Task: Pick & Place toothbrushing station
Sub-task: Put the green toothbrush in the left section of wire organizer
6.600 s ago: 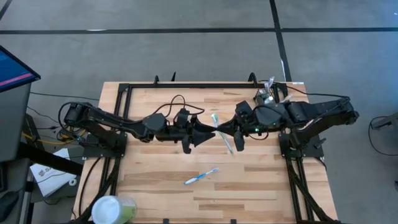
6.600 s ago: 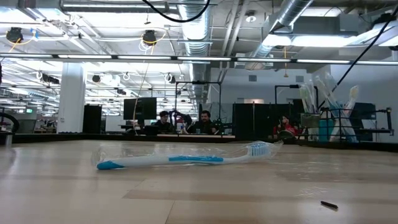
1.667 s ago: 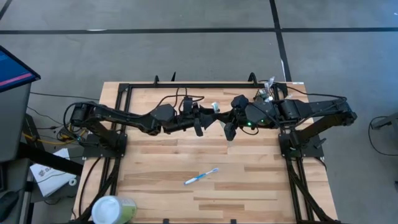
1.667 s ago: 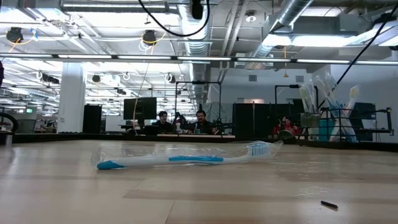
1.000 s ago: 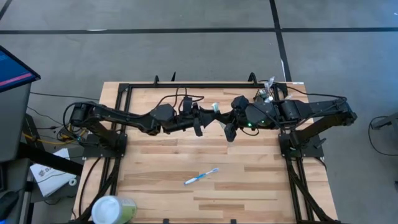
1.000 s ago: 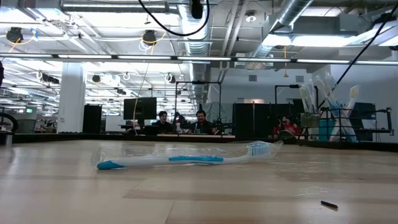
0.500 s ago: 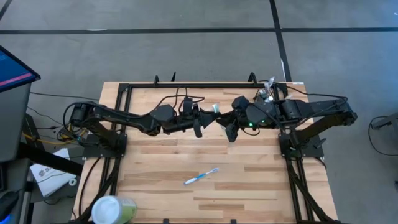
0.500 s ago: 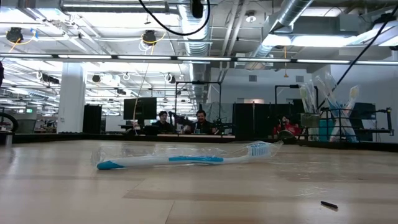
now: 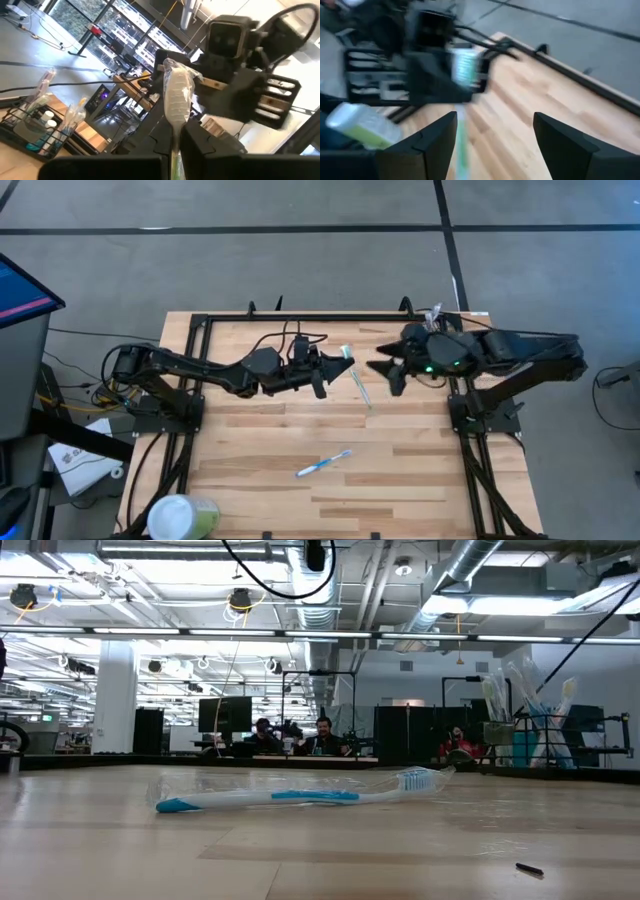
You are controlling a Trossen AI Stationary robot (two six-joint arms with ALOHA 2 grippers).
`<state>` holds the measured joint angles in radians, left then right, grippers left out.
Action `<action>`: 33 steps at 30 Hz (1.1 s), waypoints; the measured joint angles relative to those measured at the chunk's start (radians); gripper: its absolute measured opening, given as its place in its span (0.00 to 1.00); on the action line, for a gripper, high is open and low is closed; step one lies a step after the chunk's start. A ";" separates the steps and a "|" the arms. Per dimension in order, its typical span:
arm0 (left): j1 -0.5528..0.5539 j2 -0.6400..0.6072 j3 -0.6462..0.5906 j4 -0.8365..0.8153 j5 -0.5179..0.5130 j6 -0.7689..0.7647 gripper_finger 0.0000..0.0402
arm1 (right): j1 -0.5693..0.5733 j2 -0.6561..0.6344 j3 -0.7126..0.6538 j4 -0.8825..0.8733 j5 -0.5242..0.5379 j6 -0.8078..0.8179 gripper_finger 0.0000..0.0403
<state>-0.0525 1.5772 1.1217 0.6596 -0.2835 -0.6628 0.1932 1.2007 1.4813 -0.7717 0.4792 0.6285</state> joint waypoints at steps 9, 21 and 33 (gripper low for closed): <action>0.011 0.000 0.001 0.000 -0.008 0.000 0.02 | 0.000 -0.114 -0.002 -0.119 0.153 0.000 0.57; 0.095 0.000 0.007 -0.006 0.011 0.023 0.02 | 0.000 -0.219 -0.001 -0.260 0.314 0.000 0.30; 0.215 0.184 0.339 -0.153 0.139 0.198 0.02 | -0.005 -0.284 -0.002 -0.371 0.386 -0.006 0.03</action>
<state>0.1628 1.7617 1.4605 0.5071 -0.1443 -0.4651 0.1883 0.9165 1.4796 -1.1432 0.8647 0.6228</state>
